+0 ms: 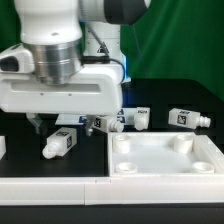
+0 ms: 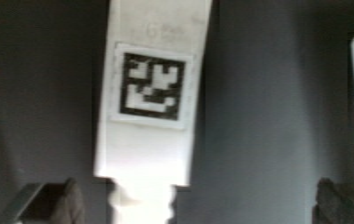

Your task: Assemble one leg

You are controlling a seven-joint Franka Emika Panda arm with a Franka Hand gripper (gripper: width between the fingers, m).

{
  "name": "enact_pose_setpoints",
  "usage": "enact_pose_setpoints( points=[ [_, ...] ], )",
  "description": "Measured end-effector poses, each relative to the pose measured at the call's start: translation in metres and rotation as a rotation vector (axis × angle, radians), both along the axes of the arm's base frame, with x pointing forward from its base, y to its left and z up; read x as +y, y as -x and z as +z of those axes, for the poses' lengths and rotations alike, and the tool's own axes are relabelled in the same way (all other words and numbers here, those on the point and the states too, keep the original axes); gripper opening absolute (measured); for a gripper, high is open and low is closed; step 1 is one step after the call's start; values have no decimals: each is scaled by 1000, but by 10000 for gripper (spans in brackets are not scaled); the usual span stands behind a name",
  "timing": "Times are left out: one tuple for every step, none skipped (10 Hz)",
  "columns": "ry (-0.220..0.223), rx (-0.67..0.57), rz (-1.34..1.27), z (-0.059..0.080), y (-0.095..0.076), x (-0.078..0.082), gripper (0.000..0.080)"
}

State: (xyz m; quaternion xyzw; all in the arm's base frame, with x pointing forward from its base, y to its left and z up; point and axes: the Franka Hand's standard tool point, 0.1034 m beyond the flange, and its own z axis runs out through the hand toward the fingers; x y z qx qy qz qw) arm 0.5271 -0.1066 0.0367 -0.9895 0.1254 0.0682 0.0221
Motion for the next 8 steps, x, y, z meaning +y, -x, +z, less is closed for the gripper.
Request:
enact_pose_setpoints(
  points=[
    [-1,2,-28,-5,8,-5,649],
    [-7,-1,-64,-12,15,-7,649],
    [-11,1,-90,-20,21,-8,649],
    [-19,-6,-113,-24,24,-8,649],
    [-11,-16,-110,-27,26,-7,649],
    [-11,-17,-108,-26,25,-7,649],
    [-11,-17,-109,-26,25,-7,649],
    [-11,-17,-109,-26,25,-7,649]
  ],
)
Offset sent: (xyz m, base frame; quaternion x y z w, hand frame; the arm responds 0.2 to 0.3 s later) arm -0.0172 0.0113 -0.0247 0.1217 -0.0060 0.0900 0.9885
